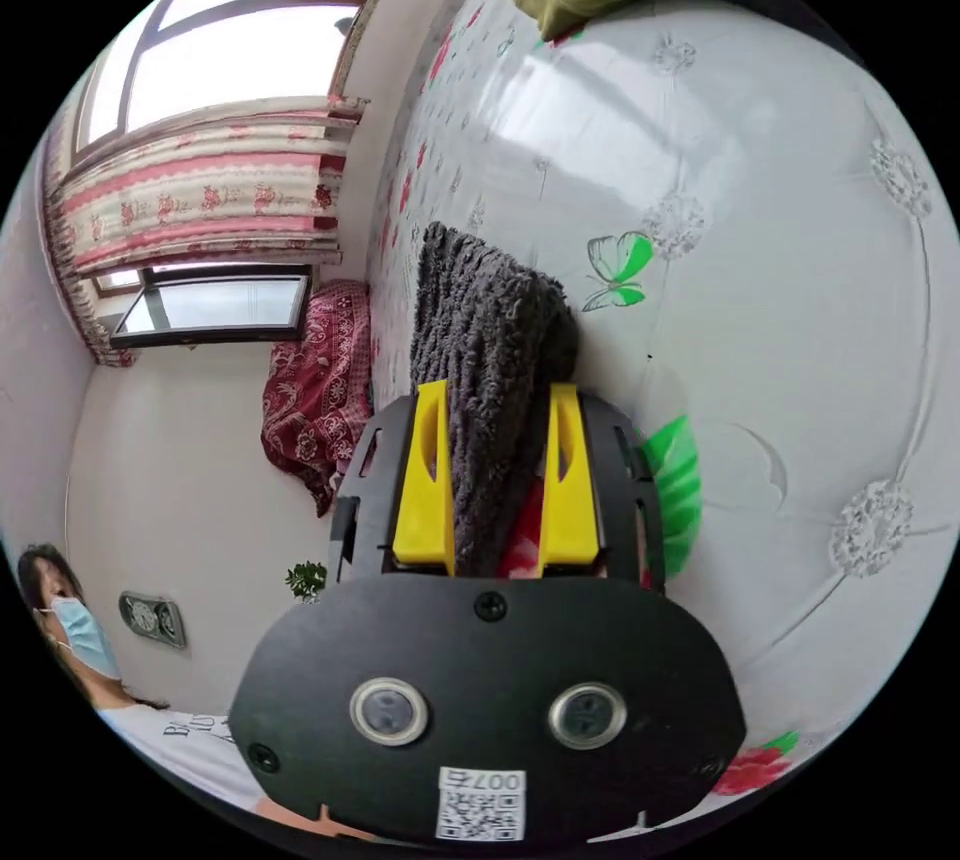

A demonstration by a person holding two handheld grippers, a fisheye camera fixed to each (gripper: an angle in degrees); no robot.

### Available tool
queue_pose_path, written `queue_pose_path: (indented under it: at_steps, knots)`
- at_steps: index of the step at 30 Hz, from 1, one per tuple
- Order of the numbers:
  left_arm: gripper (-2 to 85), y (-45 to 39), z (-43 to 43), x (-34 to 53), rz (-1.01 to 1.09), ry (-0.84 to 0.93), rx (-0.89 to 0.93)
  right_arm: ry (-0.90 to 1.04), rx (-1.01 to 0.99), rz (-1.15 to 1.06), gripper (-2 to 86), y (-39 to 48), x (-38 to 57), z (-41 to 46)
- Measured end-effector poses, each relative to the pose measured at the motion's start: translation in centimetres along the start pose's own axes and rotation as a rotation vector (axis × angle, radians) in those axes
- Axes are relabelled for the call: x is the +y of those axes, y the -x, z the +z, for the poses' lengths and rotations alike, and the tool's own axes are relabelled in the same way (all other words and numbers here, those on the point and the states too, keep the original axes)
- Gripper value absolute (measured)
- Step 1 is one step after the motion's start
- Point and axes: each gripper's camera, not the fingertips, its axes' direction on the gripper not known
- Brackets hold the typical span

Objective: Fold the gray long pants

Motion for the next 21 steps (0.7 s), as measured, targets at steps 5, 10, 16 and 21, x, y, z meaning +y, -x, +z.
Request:
queue_pose_path:
  at_steps: [5, 10, 16, 21]
  knots:
    - [9.7, 8.3, -4.5, 0.4, -0.246, -0.122, 0.025, 0.03, -0.035, -0.075, 8.6, 6.2, 0.7, 2.0]
    - [11.2, 18.2, -9.2, 2.0, -0.522, -0.332, 0.043, 0.219, 0.081, -0.693, 8.7, 23.9, 8.8, 6.5]
    - [13.1, 25.8, -11.2, 2.0, -0.669, -0.467, 0.088, 0.558, 0.086, -1.293, 8.7, 34.5, 32.0, 15.8]
    - [14.4, 29.6, -10.9, 1.1, -0.692, -0.482, 0.128, 0.984, 0.216, -1.323, 8.0, 26.5, 49.6, 28.7]
